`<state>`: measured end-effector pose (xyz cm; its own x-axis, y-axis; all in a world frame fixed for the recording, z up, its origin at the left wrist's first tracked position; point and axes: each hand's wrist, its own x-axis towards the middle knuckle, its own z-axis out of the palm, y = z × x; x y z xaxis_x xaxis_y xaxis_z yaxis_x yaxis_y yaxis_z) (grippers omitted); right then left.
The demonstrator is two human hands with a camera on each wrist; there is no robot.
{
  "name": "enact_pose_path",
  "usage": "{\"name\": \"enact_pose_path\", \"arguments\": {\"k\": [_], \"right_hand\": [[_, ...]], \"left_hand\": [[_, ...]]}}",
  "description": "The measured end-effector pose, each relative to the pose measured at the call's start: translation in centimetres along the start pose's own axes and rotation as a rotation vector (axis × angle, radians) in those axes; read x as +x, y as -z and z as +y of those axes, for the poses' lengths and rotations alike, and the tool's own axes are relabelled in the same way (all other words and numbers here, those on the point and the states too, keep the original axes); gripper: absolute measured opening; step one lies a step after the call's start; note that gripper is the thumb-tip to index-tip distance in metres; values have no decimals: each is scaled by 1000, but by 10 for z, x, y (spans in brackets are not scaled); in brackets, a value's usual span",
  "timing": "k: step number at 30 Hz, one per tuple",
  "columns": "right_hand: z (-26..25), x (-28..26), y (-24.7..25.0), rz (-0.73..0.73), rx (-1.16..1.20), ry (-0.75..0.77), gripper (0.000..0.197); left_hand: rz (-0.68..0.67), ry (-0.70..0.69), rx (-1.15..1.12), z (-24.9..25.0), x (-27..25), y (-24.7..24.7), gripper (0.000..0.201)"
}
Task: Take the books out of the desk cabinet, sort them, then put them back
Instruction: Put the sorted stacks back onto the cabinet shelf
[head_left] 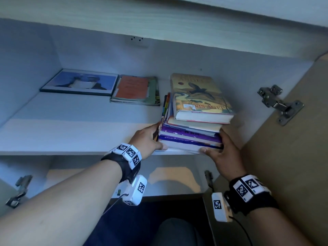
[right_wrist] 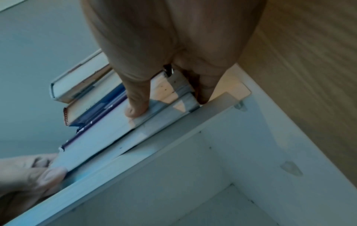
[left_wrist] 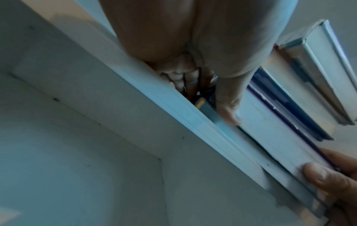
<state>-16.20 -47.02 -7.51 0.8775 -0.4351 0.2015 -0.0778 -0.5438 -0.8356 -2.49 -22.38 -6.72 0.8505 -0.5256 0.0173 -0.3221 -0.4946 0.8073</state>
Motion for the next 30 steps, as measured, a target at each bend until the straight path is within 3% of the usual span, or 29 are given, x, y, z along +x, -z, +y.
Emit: {"name": "enact_pose_path", "arguments": {"k": [6, 10, 21, 25, 30], "right_hand": [[10, 7, -5, 30, -106, 5, 84], [6, 13, 3, 9, -63, -72, 87], [17, 2, -12, 172, -15, -32, 86], [31, -5, -19, 118, -12, -39, 95], [23, 0, -12, 85, -78, -111, 89]], "left_hand": [[48, 27, -26, -3, 3, -8, 61], [57, 12, -8, -2, 3, -10, 61], [20, 23, 24, -11, 6, -4, 58], [19, 34, 50, -13, 2, -5, 62], [39, 93, 65, -2, -3, -7, 69]]}}
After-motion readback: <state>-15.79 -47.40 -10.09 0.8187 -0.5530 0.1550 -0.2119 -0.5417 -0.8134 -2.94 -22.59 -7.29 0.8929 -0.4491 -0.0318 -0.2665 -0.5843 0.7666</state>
